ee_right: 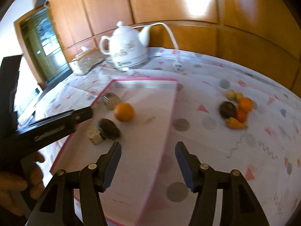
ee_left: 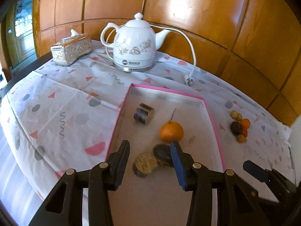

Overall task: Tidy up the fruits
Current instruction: 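Carry the yam chunk and taro into the pink tray and open both tools, then withdraw both tools from the tray toward the tomato and carrot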

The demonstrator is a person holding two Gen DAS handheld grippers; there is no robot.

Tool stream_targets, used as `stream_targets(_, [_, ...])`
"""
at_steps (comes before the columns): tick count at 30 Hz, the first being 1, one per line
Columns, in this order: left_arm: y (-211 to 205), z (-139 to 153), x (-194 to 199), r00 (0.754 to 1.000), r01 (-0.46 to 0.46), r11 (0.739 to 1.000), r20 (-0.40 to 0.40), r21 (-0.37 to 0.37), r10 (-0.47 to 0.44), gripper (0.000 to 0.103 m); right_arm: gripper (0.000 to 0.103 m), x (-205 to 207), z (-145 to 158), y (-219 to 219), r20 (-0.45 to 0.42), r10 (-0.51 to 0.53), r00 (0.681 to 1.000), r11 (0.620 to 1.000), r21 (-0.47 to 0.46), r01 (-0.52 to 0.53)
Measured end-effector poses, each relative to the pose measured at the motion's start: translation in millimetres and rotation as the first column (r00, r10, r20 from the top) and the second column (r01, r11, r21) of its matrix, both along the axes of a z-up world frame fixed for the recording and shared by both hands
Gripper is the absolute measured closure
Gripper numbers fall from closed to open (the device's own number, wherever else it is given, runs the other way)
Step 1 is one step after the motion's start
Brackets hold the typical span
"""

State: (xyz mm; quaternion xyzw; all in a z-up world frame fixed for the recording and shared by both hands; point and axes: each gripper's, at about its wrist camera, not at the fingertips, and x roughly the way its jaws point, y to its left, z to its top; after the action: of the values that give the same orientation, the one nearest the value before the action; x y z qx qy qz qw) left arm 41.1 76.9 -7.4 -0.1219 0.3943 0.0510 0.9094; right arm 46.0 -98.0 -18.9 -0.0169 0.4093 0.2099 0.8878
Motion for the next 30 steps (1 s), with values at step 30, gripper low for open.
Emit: stream_targets(30, [-83, -17, -7, 0.975, 0.222, 0.975, -0.041, 0.022, -0.221, 0.043, 0.043, 18, -34, -147, -0.063, -0.404, 0.913, 0.915, -0.002, 0.404])
